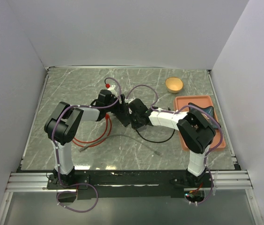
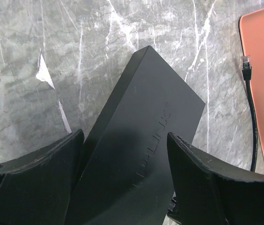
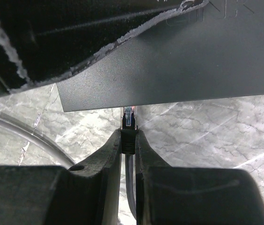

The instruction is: Insert the plug into the switch port

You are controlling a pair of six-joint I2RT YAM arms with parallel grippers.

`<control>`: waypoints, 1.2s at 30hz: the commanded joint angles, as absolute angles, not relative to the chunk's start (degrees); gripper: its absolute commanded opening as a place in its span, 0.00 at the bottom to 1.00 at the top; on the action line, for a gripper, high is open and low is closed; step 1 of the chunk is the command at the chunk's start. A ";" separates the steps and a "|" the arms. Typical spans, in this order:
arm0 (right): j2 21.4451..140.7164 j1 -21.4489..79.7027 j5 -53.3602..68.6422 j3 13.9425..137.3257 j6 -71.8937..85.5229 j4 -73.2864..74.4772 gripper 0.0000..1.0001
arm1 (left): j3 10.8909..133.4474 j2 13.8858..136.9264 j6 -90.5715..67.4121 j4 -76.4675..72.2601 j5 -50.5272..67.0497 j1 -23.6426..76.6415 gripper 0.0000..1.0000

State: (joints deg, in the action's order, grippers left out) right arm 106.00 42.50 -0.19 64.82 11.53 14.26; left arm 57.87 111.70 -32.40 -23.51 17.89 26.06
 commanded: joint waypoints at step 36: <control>110.39 40.70 -2.46 76.90 13.27 12.30 0.00 | 53.27 109.25 -30.85 -23.90 22.15 29.09 0.67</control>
State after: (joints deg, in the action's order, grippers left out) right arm 109.65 41.95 -0.99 71.77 12.16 21.26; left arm 55.61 111.42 -29.76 -26.57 16.60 26.04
